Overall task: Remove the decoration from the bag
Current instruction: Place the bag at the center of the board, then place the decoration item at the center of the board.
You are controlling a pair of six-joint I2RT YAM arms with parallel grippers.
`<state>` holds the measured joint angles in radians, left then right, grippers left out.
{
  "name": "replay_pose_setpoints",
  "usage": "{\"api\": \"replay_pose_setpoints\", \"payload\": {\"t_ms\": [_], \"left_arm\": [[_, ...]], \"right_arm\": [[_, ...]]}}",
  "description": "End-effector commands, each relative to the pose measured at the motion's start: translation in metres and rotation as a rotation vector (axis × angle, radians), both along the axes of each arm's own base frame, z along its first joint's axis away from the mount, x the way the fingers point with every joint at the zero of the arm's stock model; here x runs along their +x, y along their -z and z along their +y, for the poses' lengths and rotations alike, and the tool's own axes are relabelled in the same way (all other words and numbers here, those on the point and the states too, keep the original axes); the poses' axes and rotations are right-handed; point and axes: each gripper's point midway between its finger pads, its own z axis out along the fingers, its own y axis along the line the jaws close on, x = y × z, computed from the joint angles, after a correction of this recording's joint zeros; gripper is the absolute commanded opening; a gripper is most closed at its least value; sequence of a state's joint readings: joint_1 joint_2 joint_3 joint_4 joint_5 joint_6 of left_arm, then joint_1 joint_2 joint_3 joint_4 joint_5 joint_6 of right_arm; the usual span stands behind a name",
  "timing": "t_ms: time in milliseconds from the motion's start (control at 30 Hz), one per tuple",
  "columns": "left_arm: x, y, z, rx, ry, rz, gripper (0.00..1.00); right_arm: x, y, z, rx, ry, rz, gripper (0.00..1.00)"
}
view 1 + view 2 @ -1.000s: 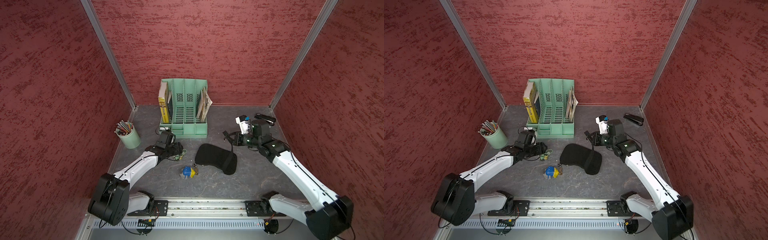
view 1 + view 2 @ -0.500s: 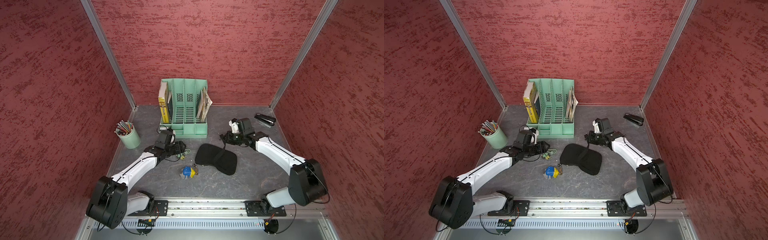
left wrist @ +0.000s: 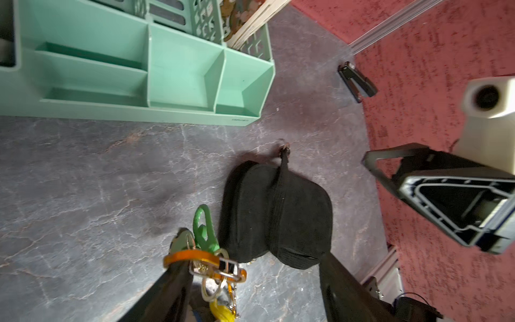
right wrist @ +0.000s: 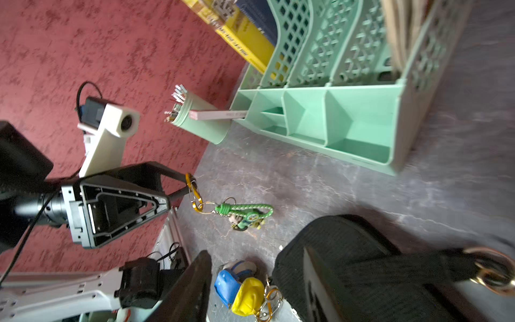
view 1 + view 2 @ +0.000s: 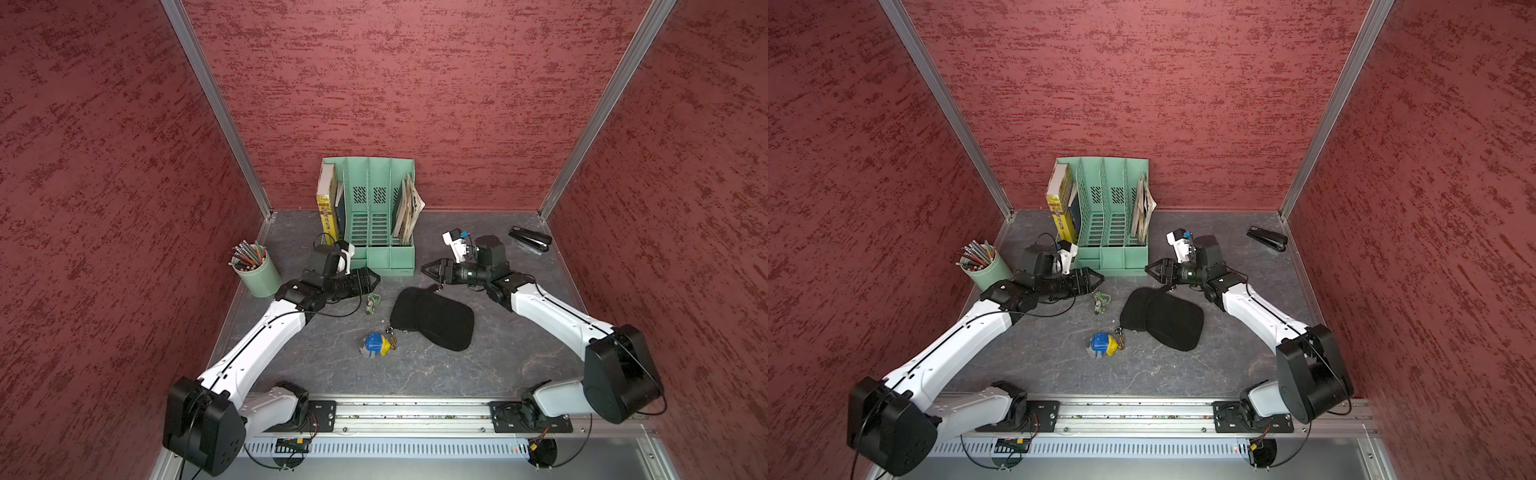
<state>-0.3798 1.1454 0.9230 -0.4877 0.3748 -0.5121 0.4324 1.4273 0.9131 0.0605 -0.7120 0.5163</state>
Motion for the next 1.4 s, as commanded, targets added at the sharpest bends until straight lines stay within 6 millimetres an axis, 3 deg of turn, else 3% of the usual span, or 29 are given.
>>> {"api": "replay_pose_setpoints", "payload": {"t_ms": [0, 167, 233, 367, 800, 933, 1133, 1367], "left_arm": [[-0.01, -0.026, -0.014, -0.084, 0.05, -0.004, 0.75], [-0.011, -0.05, -0.027, -0.138, 0.059, -0.028, 0.76], [-0.011, -0.058, -0.031, -0.146, 0.056, -0.04, 0.75], [-0.008, -0.065, -0.035, -0.125, 0.035, -0.068, 0.75], [-0.011, -0.077, -0.058, -0.196, 0.052, -0.077, 0.75], [-0.011, -0.076, -0.062, -0.199, 0.058, -0.076, 0.75], [-0.014, -0.075, -0.062, -0.198, 0.063, -0.068, 0.76], [-0.018, -0.074, -0.061, -0.201, 0.068, -0.07, 0.77]], "right_arm": [[-0.016, -0.034, 0.028, 0.109, -0.144, -0.14, 0.55], [-0.035, -0.048, 0.053, 0.146, -0.226, -0.216, 0.55], [-0.032, -0.038, 0.061, 0.123, -0.222, -0.205, 0.55], [-0.038, -0.038, 0.074, 0.122, -0.243, -0.229, 0.55], [-0.037, -0.03, 0.088, 0.091, -0.24, -0.233, 0.51], [-0.036, -0.029, 0.087, 0.082, -0.227, -0.235, 0.38], [-0.033, -0.028, 0.085, 0.07, -0.206, -0.233, 0.0], [-0.027, -0.027, 0.077, 0.034, -0.143, -0.234, 0.0]]}}
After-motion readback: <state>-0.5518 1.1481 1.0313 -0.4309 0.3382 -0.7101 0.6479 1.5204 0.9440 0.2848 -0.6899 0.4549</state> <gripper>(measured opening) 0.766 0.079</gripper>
